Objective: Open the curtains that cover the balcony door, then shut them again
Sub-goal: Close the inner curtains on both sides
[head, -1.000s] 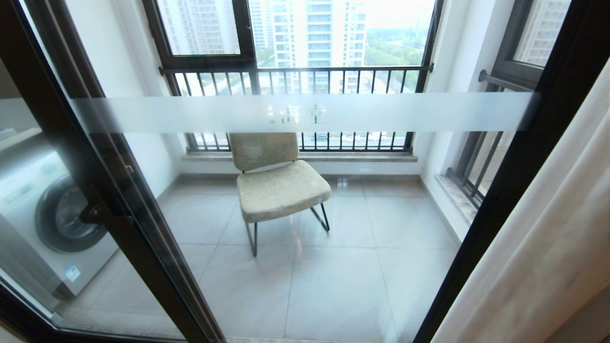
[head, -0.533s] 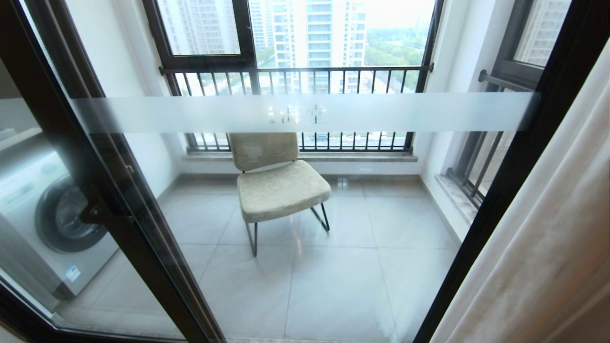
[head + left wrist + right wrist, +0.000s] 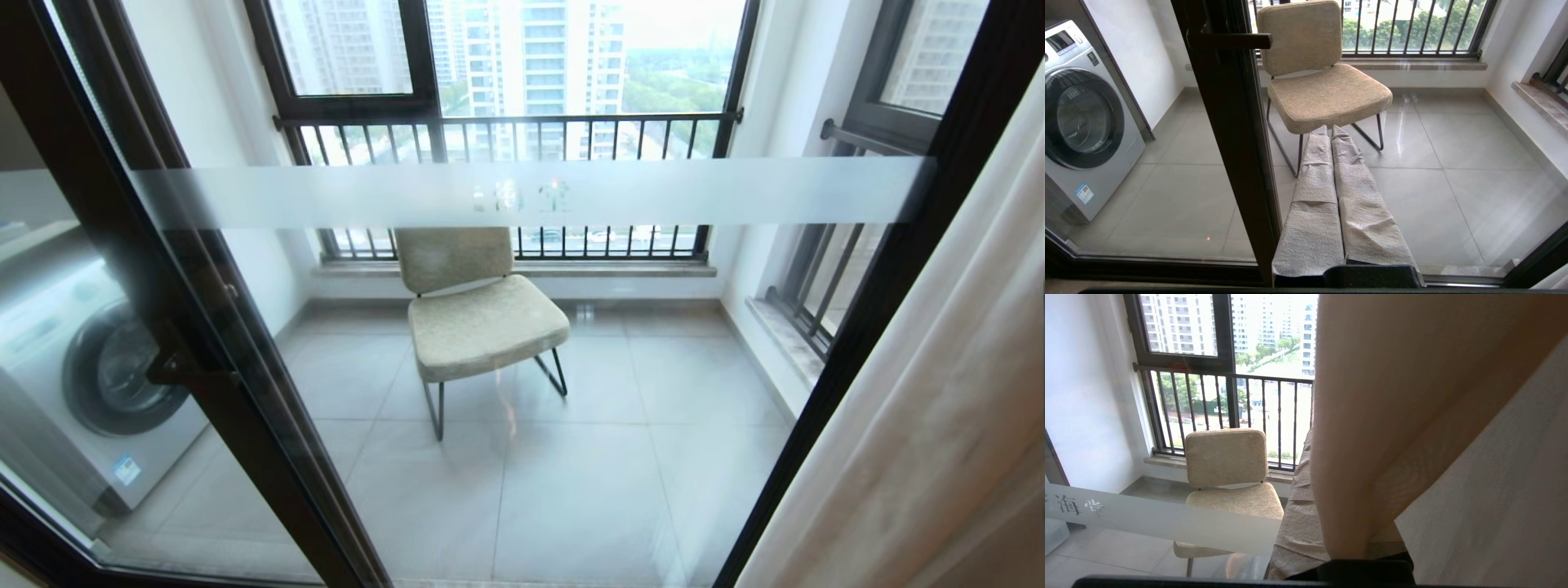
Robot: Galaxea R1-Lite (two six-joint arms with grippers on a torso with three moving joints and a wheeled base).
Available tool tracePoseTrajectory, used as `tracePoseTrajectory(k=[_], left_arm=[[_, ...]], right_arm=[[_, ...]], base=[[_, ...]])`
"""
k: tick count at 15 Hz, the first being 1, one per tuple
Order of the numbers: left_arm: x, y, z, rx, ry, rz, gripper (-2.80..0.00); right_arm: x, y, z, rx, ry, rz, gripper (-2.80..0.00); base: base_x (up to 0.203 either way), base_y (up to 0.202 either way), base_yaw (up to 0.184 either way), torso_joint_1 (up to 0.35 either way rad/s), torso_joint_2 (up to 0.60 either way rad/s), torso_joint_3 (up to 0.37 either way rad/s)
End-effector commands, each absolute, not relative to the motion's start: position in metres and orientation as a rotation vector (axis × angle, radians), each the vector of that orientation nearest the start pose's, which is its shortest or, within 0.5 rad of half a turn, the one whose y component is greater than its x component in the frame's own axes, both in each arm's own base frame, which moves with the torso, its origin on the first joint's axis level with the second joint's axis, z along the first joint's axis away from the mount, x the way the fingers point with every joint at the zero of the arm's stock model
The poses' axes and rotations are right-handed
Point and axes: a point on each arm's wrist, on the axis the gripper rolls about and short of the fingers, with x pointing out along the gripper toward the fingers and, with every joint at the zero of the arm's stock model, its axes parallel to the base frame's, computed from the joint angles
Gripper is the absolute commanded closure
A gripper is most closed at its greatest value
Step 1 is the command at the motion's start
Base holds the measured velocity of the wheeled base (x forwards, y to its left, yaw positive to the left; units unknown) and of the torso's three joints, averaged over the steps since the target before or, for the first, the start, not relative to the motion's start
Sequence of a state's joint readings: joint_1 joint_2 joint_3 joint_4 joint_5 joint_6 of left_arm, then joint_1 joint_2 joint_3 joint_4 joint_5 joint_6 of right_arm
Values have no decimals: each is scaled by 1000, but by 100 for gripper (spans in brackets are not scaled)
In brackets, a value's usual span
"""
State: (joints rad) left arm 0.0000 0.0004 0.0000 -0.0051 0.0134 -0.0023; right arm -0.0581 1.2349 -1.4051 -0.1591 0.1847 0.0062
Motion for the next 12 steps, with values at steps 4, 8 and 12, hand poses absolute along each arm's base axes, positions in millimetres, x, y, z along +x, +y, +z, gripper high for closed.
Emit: tracePoseTrajectory(k=[4,8,12], left_arm=[[-23,0,76,-3,-5,14,0],[-23,0,76,-3,-5,14,0],[-23,0,76,-3,-6,14,0]], right_arm=[[166,-6,416,-33,-307,127,0],[181,-6,417,-35,-336,129,0],[186,-6,415,-34,-324,131,0]], base=[[0,193,-1,3,1,1],[0,194,0,2,3,1],[0,194,1,2,0,2]])
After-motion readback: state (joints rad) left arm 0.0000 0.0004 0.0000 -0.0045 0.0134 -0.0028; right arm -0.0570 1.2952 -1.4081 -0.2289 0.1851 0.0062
